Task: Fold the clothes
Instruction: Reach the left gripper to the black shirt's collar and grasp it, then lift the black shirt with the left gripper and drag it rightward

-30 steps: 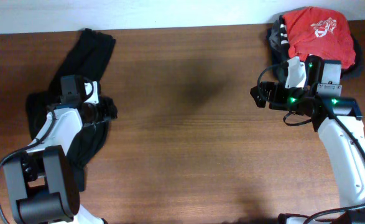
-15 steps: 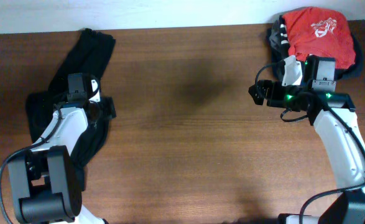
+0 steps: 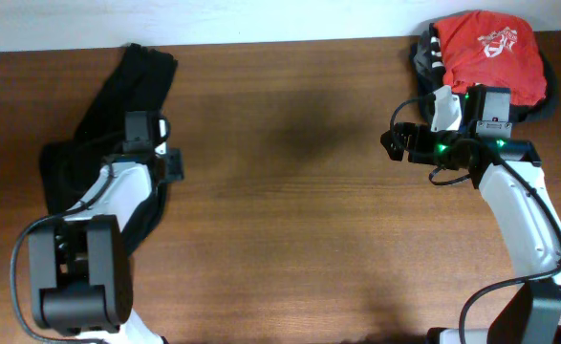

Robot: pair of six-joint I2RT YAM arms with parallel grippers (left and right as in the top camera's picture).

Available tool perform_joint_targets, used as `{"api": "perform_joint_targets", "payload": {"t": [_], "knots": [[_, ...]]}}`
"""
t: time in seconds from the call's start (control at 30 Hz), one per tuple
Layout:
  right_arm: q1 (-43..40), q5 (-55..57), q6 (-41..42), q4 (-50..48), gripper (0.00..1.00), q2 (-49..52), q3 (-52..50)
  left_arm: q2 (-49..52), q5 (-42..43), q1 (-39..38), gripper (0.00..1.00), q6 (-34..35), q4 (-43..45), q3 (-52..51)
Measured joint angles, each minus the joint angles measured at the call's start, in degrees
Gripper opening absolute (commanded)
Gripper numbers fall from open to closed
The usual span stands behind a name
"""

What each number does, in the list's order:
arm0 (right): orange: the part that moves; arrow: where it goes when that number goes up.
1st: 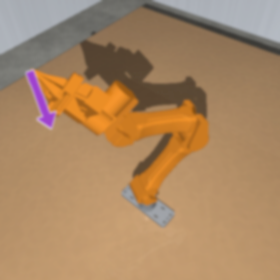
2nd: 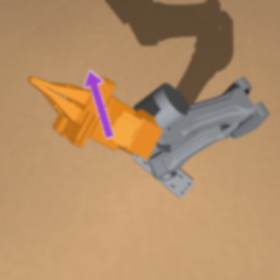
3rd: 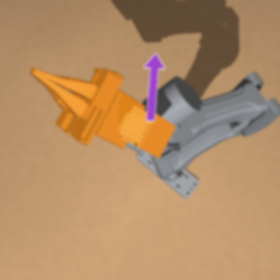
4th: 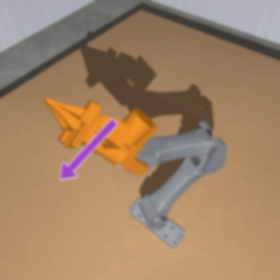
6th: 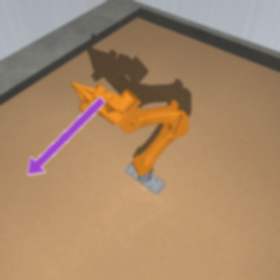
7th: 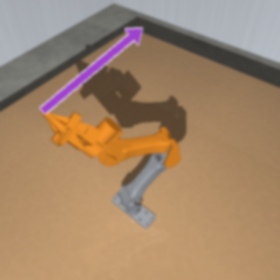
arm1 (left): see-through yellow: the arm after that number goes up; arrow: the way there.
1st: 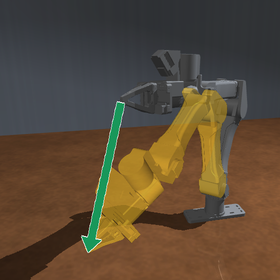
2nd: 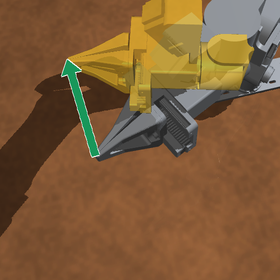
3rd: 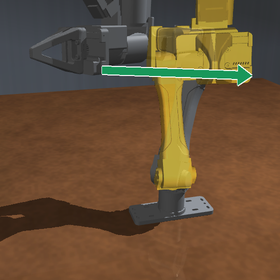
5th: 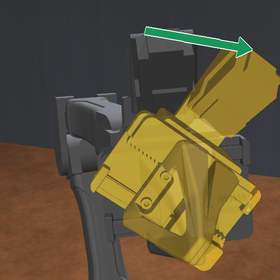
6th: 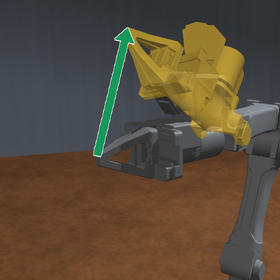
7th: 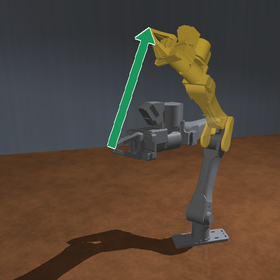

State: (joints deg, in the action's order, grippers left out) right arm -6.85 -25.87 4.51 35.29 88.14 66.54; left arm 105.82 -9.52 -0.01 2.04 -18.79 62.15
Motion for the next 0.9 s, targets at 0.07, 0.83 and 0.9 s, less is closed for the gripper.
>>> {"api": "perform_joint_targets", "payload": {"t": [0.07,0.83,0.9], "knots": [[0.0,0.0,0.0,0.0,0.97,0.0,0.0,0.9,-0.8,-1.2,0.66,-0.8,0.4,0.0],[0.0,0.0,0.0,0.1,0.96,0.1,0.0,5.9,-12.9,-2.6,0.01,-2.4,-2.5,2.5],[0.0,0.0,0.0,-0.2,0.96,0.1,0.0,5.9,-13.1,-3.0,0.01,-2.0,-7.2,4.5]]}}
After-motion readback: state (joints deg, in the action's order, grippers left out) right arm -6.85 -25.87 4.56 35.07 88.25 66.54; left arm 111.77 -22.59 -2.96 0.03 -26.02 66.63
